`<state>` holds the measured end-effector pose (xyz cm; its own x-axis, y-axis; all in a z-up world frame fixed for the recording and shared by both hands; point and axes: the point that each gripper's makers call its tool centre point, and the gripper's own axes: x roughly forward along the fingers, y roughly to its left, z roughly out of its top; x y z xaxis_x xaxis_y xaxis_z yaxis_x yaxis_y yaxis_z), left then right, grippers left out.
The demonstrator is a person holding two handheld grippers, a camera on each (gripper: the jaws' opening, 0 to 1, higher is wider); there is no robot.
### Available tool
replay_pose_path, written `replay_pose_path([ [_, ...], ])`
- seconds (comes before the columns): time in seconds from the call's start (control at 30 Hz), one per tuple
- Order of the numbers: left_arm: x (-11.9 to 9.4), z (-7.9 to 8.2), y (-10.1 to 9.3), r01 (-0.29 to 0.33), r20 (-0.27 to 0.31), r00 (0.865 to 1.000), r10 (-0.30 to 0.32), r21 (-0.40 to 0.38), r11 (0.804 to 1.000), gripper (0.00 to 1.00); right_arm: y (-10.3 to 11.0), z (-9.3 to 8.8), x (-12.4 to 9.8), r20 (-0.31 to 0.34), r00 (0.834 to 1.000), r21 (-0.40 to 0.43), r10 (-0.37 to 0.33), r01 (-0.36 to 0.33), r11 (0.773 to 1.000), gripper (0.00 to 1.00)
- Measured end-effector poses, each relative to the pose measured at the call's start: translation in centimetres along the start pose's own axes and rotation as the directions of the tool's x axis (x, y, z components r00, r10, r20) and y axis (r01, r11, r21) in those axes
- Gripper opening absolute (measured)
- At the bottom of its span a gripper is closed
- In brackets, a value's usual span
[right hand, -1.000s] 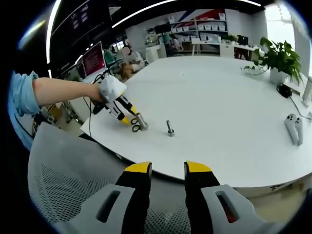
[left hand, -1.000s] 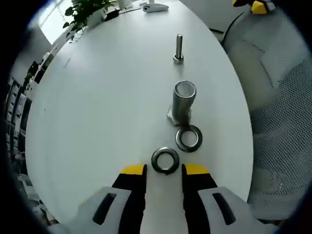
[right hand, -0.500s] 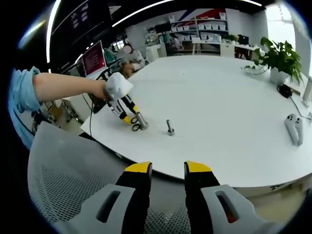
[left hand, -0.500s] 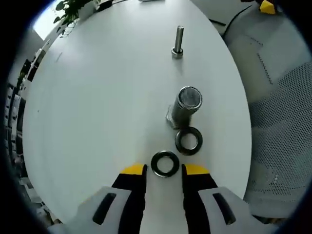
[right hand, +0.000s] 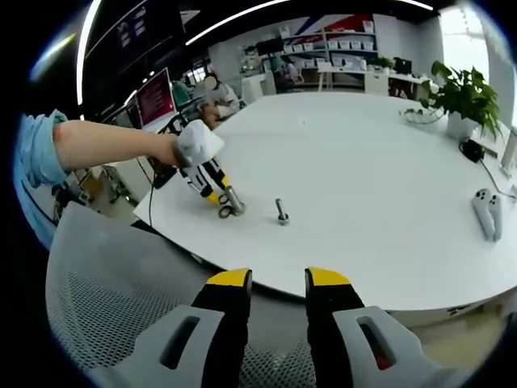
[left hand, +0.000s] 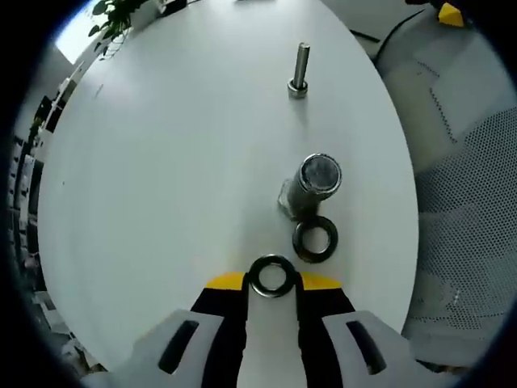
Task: Place the washer onto the threaded stud by aligning its center hole with the stud, sliding it down to the base, and recovering from edge contact or off-axis alignment until the washer reaches the visible bottom stop.
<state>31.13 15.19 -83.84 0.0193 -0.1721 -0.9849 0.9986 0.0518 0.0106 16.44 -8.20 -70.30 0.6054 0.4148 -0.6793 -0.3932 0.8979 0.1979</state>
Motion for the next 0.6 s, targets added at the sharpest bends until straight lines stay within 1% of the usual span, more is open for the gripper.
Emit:
replay_pose_path([
  [0.17,0.0,0.0,0.0,-0.009,0.006,1.000,0.009,-0.010,1.000,0.20,0.0,0.0,0.0,0.001,1.000,0.000,0.001,-0.001,1.000,0.28],
  [0.23,0.0,-0.1,0.0,-0.019,-0.002,1.000,0.019,-0.032,0.999,0.20,0.0,0.0,0.0,0.003,1.000,0.001,0.001,-0.001,1.000,0.28],
  [0.3,0.1,0.0,0.0,-0.020,-0.006,1.000,0.020,-0.030,0.999,0.19,0.0,0.0,0.0,0.004,1.000,0.002,0.001,-0.001,1.000,0.28],
  [0.43,0.1,0.5,0.4,-0.038,-0.008,0.999,0.038,-0.009,0.999,0.19,0.0,0.0,0.0,0.004,1.000,0.001,0.002,-0.002,1.000,0.28],
  [0.53,0.0,0.9,0.5,-0.038,-0.006,0.999,0.038,-0.016,0.999,0.19,0.0,0.0,0.0,0.005,1.000,0.002,0.001,-0.001,1.000,0.28],
  [0.6,-0.4,1.2,0.6,-0.039,-0.006,0.999,0.039,-0.019,0.999,0.19,0.0,0.1,0.0,0.006,1.000,0.003,0.001,-0.001,1.000,0.28],
])
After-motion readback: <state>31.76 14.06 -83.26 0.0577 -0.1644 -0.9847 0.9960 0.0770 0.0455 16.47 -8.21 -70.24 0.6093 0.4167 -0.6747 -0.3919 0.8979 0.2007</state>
